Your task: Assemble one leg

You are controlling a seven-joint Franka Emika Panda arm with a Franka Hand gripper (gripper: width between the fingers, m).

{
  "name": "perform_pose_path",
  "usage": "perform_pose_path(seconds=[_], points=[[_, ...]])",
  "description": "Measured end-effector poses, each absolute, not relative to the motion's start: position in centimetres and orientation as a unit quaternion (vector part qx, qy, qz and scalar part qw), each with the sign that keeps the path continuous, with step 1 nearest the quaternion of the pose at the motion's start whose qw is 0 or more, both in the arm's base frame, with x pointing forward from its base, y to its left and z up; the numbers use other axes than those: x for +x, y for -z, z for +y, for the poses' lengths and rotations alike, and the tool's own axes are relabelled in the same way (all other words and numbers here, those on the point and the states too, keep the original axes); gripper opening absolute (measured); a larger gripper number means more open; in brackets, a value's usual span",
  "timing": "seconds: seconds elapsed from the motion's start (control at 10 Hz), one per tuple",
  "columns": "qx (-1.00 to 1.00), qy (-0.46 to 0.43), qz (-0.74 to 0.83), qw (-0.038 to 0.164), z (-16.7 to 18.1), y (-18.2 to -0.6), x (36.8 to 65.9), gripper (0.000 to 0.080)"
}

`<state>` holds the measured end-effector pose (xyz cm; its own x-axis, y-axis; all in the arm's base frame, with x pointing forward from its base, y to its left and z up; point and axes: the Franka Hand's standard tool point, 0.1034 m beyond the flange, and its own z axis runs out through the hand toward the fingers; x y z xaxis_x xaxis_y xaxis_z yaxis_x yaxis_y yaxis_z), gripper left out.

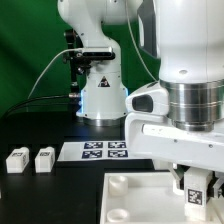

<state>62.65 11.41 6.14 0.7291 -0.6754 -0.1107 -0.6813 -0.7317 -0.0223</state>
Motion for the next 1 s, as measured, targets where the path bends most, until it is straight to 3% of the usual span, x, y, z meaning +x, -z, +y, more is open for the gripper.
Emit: perform_pose_path(seconds=[0.5, 1.0], points=[[-0.649, -0.074, 0.756, 0.053, 12.4, -6.2, 63.5, 0.0289], [-0.552, -0.059, 0.831, 0.046, 12.1, -6.5, 63.7, 0.0292]])
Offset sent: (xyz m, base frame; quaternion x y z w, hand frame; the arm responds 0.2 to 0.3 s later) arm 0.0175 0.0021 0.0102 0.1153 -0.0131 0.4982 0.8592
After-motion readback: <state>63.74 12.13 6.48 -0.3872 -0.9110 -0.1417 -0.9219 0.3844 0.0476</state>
